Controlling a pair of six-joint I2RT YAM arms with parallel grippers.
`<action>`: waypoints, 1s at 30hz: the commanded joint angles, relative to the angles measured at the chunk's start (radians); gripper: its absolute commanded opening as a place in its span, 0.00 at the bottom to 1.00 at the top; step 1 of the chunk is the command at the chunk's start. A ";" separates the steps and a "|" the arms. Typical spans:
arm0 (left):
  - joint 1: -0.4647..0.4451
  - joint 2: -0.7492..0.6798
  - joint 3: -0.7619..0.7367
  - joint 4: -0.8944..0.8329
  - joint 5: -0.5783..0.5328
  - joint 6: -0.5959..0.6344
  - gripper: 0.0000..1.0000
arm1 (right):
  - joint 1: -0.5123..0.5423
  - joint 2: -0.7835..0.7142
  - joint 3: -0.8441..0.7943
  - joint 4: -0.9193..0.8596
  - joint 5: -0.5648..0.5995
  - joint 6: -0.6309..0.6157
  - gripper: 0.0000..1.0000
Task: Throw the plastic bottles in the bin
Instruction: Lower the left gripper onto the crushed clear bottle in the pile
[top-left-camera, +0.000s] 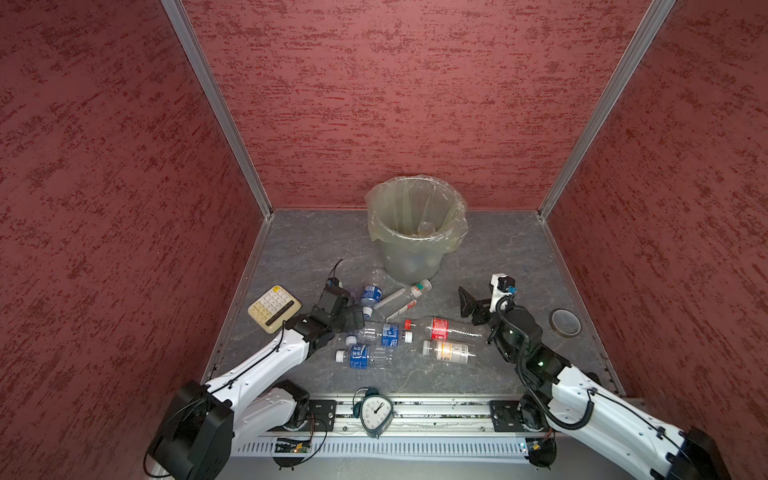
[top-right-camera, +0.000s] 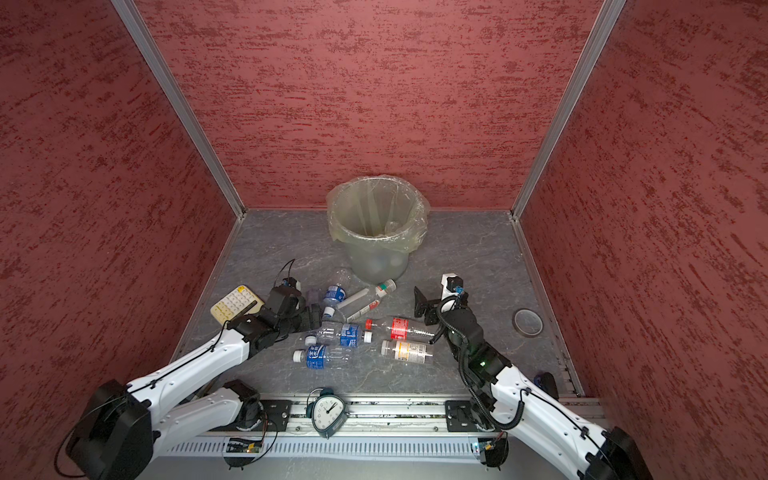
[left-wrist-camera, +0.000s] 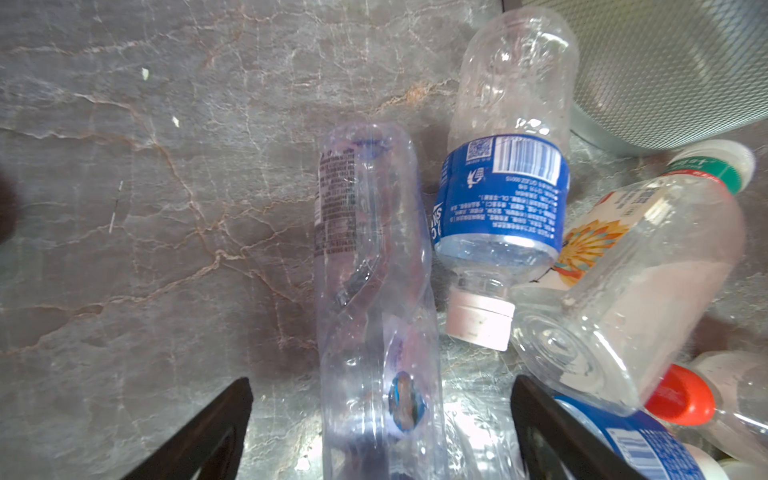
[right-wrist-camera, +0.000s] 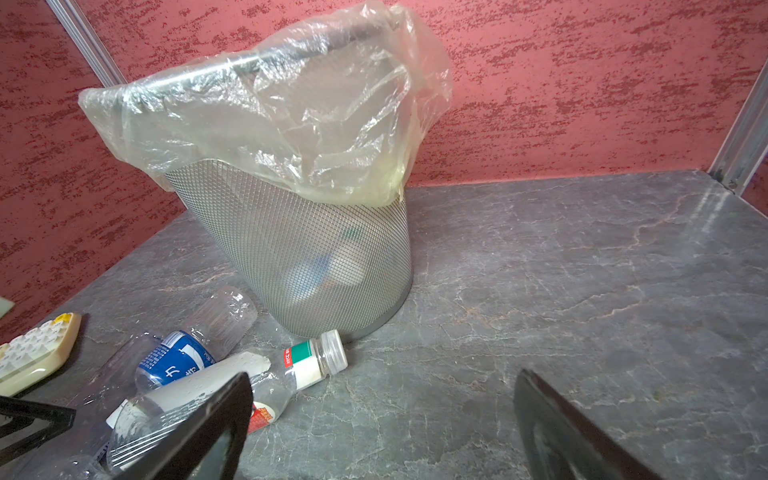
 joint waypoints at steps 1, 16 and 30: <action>-0.004 0.029 0.030 0.017 0.004 -0.005 0.96 | -0.001 0.006 0.013 0.026 -0.011 0.012 0.98; 0.040 0.165 0.080 0.056 0.033 0.007 0.82 | -0.001 0.017 0.017 0.024 -0.020 0.015 0.98; 0.091 0.224 0.094 0.066 0.068 0.013 0.78 | -0.001 0.041 0.021 0.026 -0.010 0.011 0.98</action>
